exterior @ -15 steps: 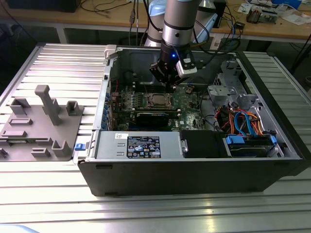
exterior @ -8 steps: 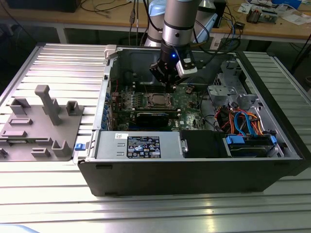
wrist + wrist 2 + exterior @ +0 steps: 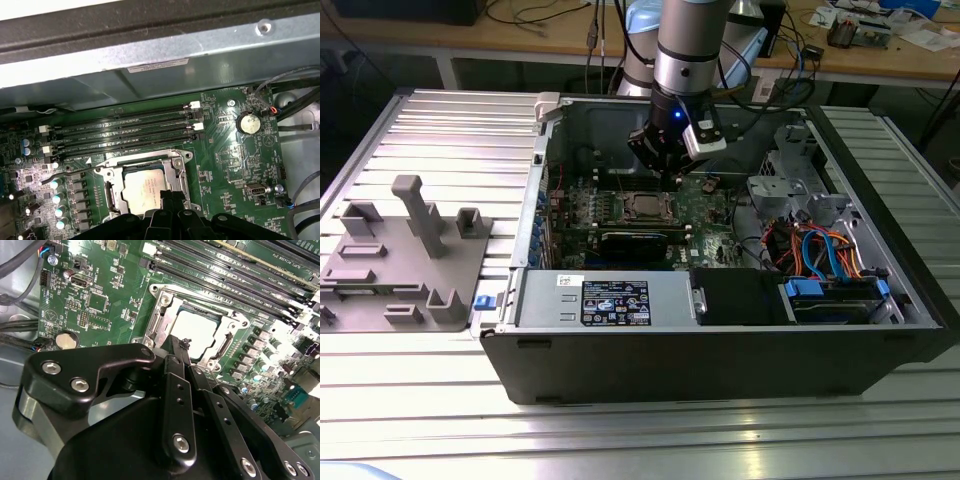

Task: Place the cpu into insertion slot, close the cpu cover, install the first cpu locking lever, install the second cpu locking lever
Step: 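Install the first cpu locking lever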

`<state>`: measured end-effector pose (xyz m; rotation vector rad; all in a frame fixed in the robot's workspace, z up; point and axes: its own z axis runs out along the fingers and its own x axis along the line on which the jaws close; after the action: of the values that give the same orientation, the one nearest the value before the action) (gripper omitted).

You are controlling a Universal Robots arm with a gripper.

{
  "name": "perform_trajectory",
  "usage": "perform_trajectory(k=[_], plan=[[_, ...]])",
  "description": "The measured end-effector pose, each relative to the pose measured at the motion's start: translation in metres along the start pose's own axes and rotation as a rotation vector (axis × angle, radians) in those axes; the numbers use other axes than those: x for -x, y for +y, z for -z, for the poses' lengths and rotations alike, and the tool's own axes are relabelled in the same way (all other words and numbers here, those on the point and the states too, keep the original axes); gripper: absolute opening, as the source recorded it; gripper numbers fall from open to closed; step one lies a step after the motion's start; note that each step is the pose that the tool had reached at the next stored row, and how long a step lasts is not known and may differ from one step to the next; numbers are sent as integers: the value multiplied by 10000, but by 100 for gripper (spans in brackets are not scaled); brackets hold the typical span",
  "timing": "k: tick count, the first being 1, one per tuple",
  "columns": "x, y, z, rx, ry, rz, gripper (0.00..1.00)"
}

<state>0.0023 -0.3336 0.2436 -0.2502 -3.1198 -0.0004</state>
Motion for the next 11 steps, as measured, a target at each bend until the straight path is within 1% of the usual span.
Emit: perform_trajectory(k=[11], plan=[[0, 0, 0, -2, 0, 104, 11]])
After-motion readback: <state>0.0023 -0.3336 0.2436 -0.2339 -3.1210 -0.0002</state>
